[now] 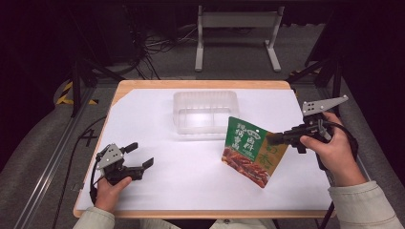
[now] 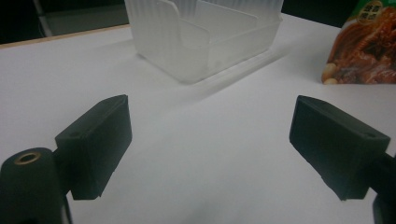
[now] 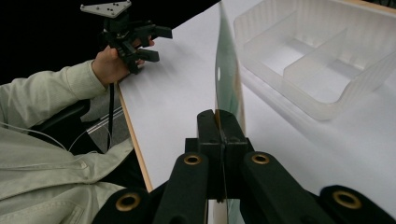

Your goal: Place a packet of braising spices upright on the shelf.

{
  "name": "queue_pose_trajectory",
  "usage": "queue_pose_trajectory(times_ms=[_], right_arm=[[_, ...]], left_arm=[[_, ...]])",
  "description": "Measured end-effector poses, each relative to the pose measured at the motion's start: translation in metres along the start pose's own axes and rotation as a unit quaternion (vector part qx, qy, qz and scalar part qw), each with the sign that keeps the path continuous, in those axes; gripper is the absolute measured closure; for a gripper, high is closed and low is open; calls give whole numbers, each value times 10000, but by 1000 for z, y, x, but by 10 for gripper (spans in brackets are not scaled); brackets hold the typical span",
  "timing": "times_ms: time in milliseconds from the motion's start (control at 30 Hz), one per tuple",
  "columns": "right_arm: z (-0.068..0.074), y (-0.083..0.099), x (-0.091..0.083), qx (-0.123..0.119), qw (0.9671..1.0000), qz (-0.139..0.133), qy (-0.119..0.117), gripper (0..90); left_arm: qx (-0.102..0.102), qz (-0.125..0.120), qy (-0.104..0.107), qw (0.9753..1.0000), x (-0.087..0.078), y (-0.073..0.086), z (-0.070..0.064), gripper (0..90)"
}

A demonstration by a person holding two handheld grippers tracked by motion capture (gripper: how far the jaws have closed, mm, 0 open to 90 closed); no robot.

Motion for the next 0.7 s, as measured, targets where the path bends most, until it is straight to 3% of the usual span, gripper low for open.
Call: queue_pose_trajectory(times_ms=[367,700], right_arm=[[-9,-16,-8,69,9992,-288,272,900],[-14,-34,-13,224,9982,-522,215,900]], left_arm=[[3,-2,-6,10000,0,0,0,137],[13,-2,-10,10000,0,0,0,137]])
Point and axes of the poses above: each handheld gripper's, and its own axes: x roughly forward along the jaws, y roughly out of its underside, z roughly to its left, the point moved 4 cm from there along x, roughly forward along the jaws, and after that the axes turned 11 degrees about -z, right-handed, at the moved point
